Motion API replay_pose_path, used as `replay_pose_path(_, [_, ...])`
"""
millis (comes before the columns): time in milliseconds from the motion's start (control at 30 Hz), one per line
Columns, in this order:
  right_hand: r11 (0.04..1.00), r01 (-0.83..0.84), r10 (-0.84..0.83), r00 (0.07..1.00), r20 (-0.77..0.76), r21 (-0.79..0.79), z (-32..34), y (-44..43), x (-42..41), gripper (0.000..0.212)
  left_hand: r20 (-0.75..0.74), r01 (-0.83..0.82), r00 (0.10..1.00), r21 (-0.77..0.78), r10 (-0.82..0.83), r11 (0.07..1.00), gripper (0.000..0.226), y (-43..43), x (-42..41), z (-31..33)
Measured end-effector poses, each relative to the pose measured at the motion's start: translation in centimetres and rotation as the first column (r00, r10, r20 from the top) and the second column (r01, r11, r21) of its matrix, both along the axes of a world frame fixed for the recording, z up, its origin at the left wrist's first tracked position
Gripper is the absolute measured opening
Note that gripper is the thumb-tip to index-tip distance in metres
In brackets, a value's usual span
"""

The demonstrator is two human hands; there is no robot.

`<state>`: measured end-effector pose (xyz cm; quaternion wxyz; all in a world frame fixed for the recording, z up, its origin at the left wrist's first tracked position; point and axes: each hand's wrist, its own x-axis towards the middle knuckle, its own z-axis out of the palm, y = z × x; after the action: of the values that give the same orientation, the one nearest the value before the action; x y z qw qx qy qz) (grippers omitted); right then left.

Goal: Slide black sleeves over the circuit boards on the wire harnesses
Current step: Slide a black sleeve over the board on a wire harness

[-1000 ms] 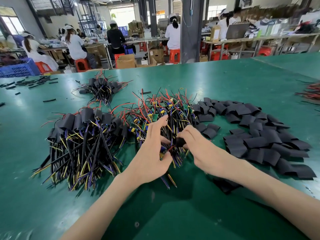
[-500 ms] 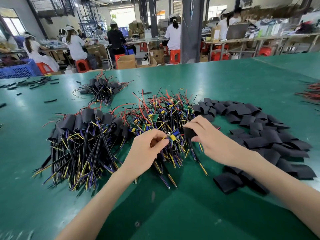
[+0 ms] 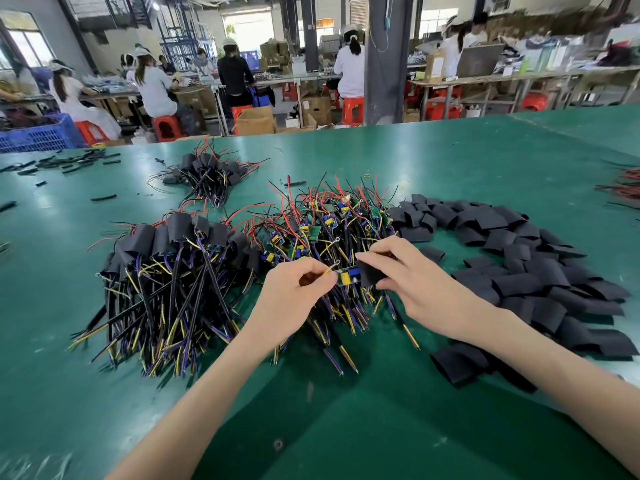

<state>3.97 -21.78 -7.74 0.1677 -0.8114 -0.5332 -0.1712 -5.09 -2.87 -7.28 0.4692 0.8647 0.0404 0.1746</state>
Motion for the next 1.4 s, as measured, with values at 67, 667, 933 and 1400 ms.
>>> replay_pose_path(67, [1.0,-0.002,0.002,1.0,0.004,-0.004,0.1,0.1,-0.2,0.052,0.006,-0.006,1.0,0.01,0.005,1.0,0.014,0.0,0.0,0.0])
replay_pose_path(667, [0.996,-0.091,0.092,0.992,-0.082,0.026,0.1,0.5,-1.6,0.037,0.067,-0.026,0.998,0.102,0.019,0.994,0.011,-1.5,-0.1,-0.6])
replay_pose_path(933, [0.97,0.186,-0.173,0.981,-0.091,0.158,0.1,-0.2,0.2,0.051,0.454,-0.331,0.86,0.144,0.235,0.933,0.034,1.1,-0.2,1.7])
replay_pose_path(1400, [0.843,0.538,-0.525,0.812,-0.253,-0.022,-2.2,-1.4,4.1,0.027,0.31,-0.71,0.66,0.554,0.684,0.435,0.037,9.5,0.2,0.3])
